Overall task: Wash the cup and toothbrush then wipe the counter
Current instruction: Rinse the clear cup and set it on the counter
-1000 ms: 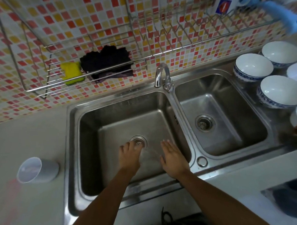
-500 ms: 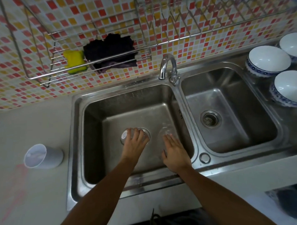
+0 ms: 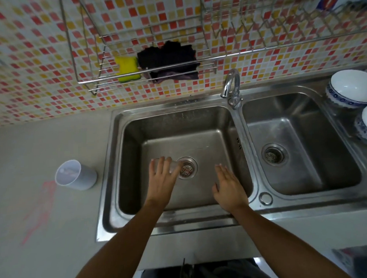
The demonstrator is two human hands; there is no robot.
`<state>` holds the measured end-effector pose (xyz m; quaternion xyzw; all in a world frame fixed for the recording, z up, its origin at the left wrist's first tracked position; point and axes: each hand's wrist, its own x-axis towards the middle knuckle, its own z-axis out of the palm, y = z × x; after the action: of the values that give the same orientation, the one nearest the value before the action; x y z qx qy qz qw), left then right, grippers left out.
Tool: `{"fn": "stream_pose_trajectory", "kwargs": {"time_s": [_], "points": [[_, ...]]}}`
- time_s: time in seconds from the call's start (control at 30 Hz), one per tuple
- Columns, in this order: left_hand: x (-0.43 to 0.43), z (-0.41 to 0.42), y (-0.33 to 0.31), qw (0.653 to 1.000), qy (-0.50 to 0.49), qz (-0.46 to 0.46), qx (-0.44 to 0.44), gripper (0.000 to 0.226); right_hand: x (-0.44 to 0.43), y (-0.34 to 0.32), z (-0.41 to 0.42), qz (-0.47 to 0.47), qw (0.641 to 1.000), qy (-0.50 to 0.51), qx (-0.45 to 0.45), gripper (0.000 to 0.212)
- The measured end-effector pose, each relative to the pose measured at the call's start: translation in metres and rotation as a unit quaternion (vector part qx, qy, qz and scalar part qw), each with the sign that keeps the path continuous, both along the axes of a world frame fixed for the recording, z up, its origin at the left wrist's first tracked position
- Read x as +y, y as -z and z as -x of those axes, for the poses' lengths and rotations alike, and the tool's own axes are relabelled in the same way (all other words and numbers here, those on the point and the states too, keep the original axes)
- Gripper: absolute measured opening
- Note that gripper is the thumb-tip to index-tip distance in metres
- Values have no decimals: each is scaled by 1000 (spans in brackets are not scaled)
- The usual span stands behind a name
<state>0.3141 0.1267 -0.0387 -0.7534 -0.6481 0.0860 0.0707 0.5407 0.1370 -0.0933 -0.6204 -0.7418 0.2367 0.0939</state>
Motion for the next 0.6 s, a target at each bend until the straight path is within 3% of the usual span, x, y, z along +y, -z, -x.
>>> {"fn": "stream_pose_trajectory", "kwargs": {"time_s": [0.23,0.37,0.47,0.6], "points": [[-29,37,-8,974,-114,-118,-157,83,8,1,-12,38,999,36,8,64],[-63,81,-17,917,-233,-173,-273,81,-1,-7,38,55,995,58,52,68],[-88,116,-20,863,-321,-204,-333,84,-9,-14,106,53,994,-13,91,73],[-108,169,-27,811,-368,-207,-405,86,-5,-39,198,35,983,-88,156,80]]}}
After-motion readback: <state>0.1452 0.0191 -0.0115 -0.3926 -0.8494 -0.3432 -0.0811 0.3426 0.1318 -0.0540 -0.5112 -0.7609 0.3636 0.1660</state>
